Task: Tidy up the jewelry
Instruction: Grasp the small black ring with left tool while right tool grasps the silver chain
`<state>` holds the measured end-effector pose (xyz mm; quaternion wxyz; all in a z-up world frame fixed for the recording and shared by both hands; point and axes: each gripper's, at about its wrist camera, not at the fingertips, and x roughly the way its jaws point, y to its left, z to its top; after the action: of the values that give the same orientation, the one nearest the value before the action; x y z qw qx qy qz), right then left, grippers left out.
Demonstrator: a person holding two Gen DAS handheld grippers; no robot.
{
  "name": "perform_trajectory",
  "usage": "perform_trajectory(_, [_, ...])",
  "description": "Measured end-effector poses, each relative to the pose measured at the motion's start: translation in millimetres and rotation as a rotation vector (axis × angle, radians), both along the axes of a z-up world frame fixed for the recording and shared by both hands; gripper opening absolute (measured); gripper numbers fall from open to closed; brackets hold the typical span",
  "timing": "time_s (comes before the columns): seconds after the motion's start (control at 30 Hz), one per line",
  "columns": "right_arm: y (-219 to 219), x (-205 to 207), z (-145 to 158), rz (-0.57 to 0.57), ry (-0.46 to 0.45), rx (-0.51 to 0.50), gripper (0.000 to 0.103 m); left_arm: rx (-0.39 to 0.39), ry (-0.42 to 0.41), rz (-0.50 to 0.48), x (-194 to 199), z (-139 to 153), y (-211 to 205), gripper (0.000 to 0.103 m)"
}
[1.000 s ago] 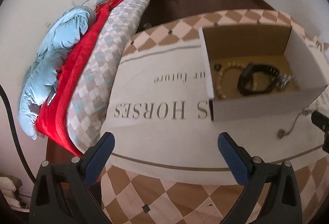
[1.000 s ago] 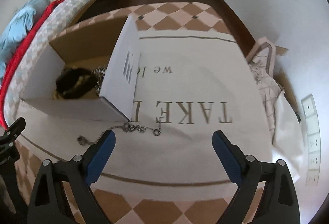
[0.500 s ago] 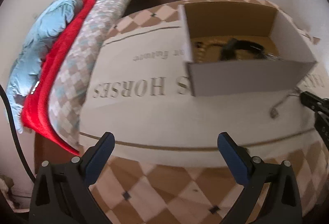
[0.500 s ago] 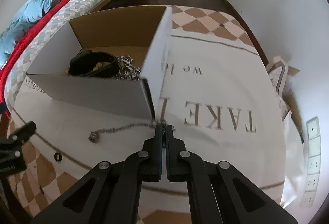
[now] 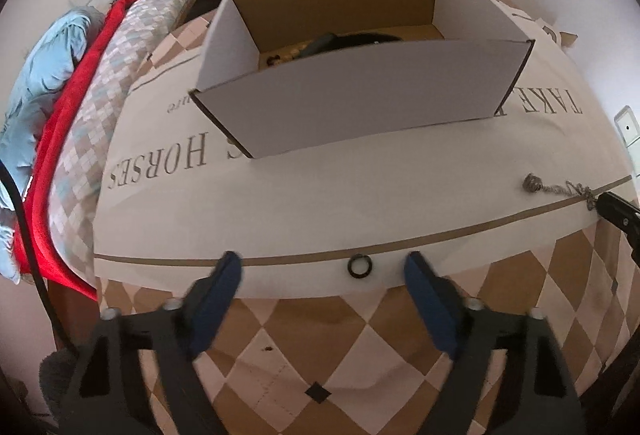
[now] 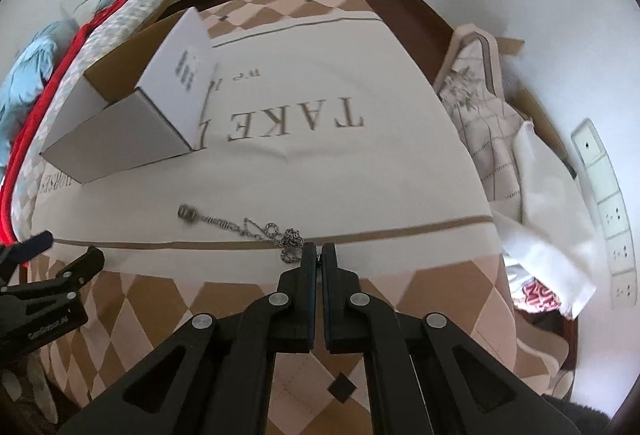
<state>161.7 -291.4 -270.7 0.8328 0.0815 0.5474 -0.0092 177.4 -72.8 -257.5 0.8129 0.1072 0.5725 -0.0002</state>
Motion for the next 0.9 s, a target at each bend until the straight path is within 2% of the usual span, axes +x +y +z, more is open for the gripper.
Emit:
perform_trajectory(0.07, [-0.5,1.0,0.6,-0.001,-0.002,0.002,0.002,-0.038,0.001,0.001,-1.4,0.2,0.7,0.049])
perform_trajectory(0.1, [0.1,1.7,0.7,0.0,-0.002,0.003,0.002,-0.057,0.002,-0.001,-1.7,0.9,1.1,0.027])
perform_trajectory(0.13, [1.1,2.5,1.1,0.001,-0.003,0.002,0.002,-0.075,0.009,-0.001,-1.7,1.0,0.9,0.01])
perform_trajectory(0.3, [6.6,4.1,12.0,0.013,-0.03,0.03,0.002,-0.106,0.019,0.01,-4.0,3.2,4.9,0.01])
perform_trajectory(0.5, [17.9,5.3,44.0,0.04,-0.096,0.093,0.002,-0.16,0.024,0.025,-4.6,18.6,15.0,0.01])
perform_trajectory(0.9, [33.6,6.4,133.2,0.108,-0.247,0.163,0.002,-0.248,-0.077,0.029,11.4,100.8,40.8,0.01])
